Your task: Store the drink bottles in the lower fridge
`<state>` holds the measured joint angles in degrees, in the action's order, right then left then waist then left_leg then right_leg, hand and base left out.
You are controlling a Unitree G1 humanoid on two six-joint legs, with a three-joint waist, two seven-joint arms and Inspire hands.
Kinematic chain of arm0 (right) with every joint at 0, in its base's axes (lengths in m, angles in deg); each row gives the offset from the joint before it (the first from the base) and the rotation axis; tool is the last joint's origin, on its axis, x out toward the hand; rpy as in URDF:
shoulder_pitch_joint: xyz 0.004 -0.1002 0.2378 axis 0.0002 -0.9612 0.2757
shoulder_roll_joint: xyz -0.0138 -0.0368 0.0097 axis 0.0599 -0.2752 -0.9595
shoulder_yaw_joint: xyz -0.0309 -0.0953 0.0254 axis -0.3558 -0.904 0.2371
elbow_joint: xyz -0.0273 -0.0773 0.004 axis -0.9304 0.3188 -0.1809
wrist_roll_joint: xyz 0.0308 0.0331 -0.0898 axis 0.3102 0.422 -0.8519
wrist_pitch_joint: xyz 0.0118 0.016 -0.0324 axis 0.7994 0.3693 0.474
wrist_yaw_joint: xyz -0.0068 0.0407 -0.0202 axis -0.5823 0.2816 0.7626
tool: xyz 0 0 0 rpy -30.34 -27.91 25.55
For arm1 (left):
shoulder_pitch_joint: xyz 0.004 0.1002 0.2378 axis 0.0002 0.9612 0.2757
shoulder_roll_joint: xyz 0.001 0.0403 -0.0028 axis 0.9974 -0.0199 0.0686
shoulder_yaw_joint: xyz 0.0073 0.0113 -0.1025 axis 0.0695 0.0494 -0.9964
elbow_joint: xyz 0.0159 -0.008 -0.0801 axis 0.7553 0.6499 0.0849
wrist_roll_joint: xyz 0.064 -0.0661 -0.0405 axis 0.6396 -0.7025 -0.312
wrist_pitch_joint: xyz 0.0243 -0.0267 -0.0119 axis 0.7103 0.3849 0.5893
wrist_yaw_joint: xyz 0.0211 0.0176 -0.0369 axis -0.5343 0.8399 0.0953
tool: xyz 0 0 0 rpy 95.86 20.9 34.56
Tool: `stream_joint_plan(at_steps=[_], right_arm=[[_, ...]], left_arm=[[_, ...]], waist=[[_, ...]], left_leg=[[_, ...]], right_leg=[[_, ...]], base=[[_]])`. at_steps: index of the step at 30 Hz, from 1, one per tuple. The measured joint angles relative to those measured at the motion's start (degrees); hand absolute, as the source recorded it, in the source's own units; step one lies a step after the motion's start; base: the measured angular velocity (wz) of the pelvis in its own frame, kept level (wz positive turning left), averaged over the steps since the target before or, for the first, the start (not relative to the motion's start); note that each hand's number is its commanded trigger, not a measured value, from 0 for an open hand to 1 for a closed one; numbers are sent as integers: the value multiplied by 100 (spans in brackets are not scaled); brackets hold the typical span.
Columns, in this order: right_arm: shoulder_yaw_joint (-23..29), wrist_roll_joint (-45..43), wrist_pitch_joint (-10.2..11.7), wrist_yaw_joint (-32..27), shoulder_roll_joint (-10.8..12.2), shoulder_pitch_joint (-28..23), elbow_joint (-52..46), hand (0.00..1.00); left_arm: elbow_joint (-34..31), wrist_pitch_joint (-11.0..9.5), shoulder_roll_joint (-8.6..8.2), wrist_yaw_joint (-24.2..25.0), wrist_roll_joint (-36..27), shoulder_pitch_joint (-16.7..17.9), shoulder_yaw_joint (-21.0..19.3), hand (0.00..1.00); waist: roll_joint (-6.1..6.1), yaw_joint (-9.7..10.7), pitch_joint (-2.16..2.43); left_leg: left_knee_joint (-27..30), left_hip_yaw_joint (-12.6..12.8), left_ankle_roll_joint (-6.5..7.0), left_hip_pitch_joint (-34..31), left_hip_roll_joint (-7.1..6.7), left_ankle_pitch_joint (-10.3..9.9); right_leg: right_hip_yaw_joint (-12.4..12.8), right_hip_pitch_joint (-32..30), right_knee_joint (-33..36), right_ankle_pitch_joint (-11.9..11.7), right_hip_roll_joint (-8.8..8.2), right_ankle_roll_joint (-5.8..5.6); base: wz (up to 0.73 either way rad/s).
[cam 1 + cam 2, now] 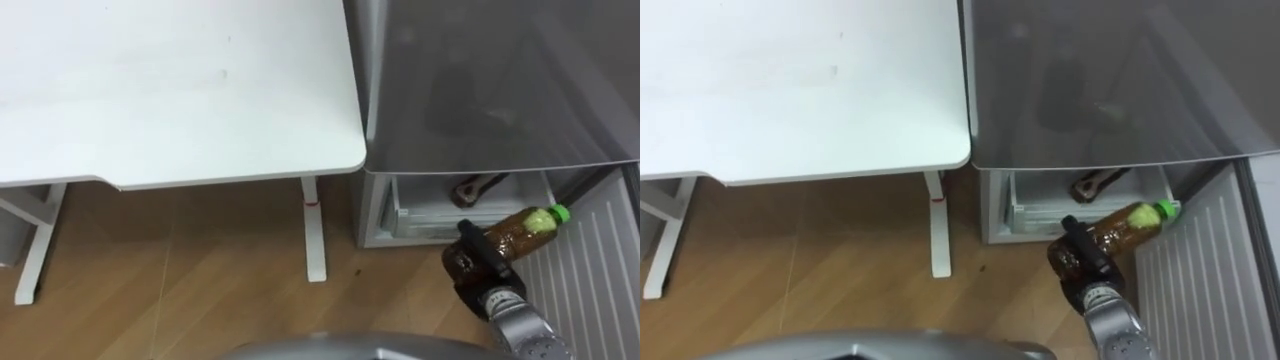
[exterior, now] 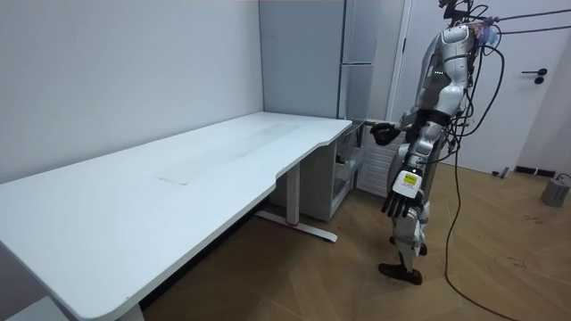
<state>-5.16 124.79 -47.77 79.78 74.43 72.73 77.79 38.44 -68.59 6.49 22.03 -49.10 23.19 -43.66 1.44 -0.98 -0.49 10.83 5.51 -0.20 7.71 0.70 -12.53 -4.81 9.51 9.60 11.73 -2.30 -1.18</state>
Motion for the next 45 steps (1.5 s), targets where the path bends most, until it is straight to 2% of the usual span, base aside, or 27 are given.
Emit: stream_joint_plan(at_steps=[4,10,14,20,25,32,36,41,43,45], right_arm=[[17,540,126,17,85,12,202,100],[16,881,107,47,182,138,669,100],[22,976,112,52,181,162,511,100],[36,1105,115,81,167,291,244,100],[469,1151,105,105,163,391,245,100],[845,1143,113,333,114,430,415,100],[932,1160,110,337,81,783,845,100],[909,1182,96,365,18,1433,1198,100],[918,1187,95,495,-3,1680,1558,100],[922,1204,97,495,-104,2055,2042,100]], left_arm=[[35,54,-35,16,45,130,1,0],[38,221,-126,135,48,222,-11,0],[7,285,-178,273,265,239,-153,0],[-224,288,-176,292,273,373,-266,0],[-313,289,-178,295,337,455,-292,0],[-318,296,-189,383,491,625,-648,0],[-323,299,-188,405,542,548,-662,0],[-289,293,-128,414,546,162,-654,0],[-193,305,-19,467,542,-50,-641,0],[-193,314,62,512,546,-223,-551,0]], waist=[[-33,-67,-10],[-37,-111,-4],[-41,-111,-2],[-23,-105,-6],[0,-87,5],[8,-77,7],[11,-97,7],[23,-122,1],[-5,-93,-17],[24,-112,-22]], left_leg=[[-20,-5,-3,39,-6,-3],[-4,-28,-2,1,-15,-2],[2,-41,-2,-6,-17,-2],[68,-134,-2,-28,-43,-2],[138,-378,9,-102,-96,-6],[221,-551,9,-139,-144,-5],[404,-600,10,-367,-162,-5],[530,-648,37,-820,-158,19],[685,-673,39,-1157,-148,23],[844,-704,50,-1505,-145,32]], right_leg=[[-7,52,-35,13,-2,-4],[-26,56,-75,11,-7,-3],[-37,52,-85,12,-11,-3],[-147,107,-93,16,-35,-10],[-372,170,-88,57,-69,-24],[-581,253,-90,118,-118,-31],[-660,96,-5,125,-138,-34],[-748,-360,241,142,-157,-14],[-770,-685,394,156,-161,-3],[-784,-983,544,153,-169,3]], base=[[0],[2],[2],[9],[23],[15],[14],[10],[0],[5]])
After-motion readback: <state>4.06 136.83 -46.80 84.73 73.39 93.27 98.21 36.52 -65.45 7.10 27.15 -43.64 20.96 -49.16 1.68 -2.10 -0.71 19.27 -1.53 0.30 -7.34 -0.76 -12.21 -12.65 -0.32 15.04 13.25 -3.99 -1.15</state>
